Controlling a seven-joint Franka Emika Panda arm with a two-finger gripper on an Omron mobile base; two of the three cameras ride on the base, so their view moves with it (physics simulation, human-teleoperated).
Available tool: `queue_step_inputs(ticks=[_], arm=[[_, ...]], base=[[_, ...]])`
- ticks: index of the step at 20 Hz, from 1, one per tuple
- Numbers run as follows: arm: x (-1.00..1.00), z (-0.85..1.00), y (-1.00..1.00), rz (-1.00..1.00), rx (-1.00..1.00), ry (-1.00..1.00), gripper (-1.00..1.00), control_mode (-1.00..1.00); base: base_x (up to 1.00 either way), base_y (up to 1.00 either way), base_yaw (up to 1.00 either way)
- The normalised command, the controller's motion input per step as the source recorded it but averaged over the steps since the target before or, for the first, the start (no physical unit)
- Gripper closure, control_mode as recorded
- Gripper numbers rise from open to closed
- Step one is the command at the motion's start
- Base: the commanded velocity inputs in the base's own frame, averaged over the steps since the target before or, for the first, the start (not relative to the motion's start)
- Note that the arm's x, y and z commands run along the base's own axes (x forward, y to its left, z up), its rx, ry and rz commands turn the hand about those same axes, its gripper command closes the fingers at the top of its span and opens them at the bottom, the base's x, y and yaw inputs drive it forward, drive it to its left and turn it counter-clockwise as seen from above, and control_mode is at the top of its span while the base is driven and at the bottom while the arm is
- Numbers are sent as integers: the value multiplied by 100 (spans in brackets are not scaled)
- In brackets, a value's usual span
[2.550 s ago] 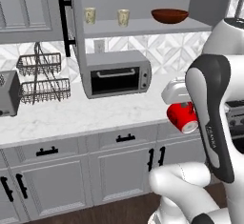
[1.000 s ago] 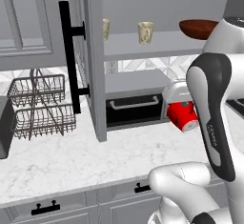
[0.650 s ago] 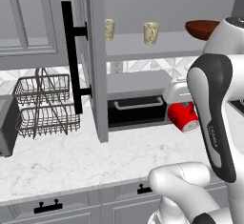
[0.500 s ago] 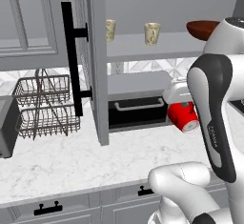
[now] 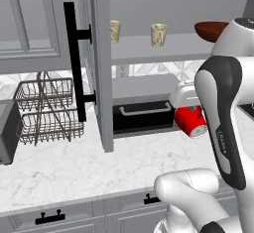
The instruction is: Gather all objects into one cabinet and sort the glasses and bowls to opposite sides.
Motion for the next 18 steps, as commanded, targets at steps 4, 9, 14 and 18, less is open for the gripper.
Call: queue_step_inputs(ticks=[4,9,14,18], arm=[[4,35,0,0,0,0,100,-100],[-7,54,0,4,0,-6,100,-100],[0,32,-3,17,2,-28,100,-100],[5,28,-8,16,6,-30,100,-100]], base=[[0,0,0],[0,0,0],[0,0,0],[0,0,0]])
